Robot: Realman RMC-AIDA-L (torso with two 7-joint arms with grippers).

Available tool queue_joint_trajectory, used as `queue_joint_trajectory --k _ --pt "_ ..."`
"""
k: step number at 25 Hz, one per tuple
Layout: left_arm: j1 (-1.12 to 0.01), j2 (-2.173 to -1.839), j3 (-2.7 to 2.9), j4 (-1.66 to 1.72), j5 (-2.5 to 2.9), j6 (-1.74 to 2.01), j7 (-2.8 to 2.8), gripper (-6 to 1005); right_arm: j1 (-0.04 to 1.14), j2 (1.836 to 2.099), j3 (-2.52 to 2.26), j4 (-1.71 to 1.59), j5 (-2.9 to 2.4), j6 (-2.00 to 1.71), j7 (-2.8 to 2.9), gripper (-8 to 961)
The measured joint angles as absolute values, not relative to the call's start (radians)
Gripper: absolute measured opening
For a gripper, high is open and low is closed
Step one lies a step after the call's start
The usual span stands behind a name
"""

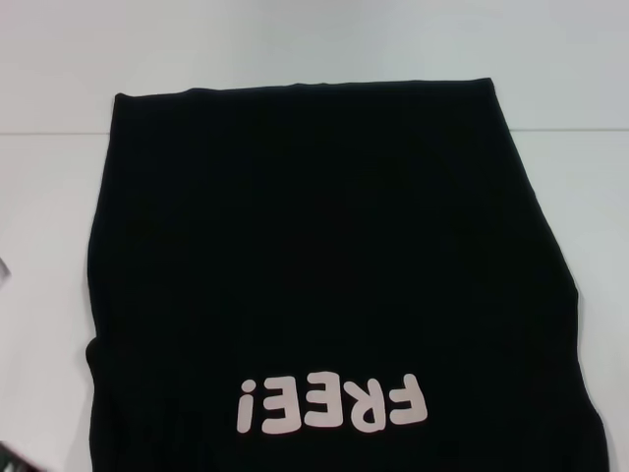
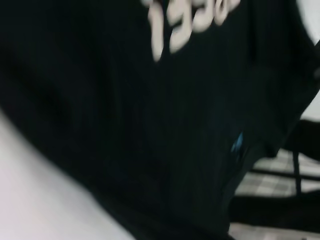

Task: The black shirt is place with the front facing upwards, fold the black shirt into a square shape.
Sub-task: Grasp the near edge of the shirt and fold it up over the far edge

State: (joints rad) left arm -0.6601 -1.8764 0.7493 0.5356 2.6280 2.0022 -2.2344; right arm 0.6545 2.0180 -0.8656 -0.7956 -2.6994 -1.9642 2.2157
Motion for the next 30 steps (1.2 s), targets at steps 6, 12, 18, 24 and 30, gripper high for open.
queue_joint_trajectory --k 6,12,18,24,30 --pt "-0.669 -1.841 0.440 0.531 2.573 1.899 -2.251 2 0.661 1.966 -0.595 -0.772 -2.621 -1.895 2.209 94" --pt "-0.658 -1.837 0.138 0.498 2.553 1.775 -2.262 2 0.639 1.932 -0.354 -0.674 -2.401 -1.756 2.204 93" --pt "-0.658 -1.839 0.185 0.502 2.521 1.769 -2.270 1 0.648 1.930 -0.413 -0.674 -2.388 -1.745 2.202 92" --pt "-0.649 -1.839 0.206 0.505 2.449 1.744 -2.274 1 0.642 1.927 -0.440 -0.675 -2.311 -1.729 2.202 92" --pt "-0.648 -1.843 0.212 0.505 2.410 1.708 -2.275 2 0.639 1.926 -0.454 -0.673 -2.265 -1.679 2.202 92"
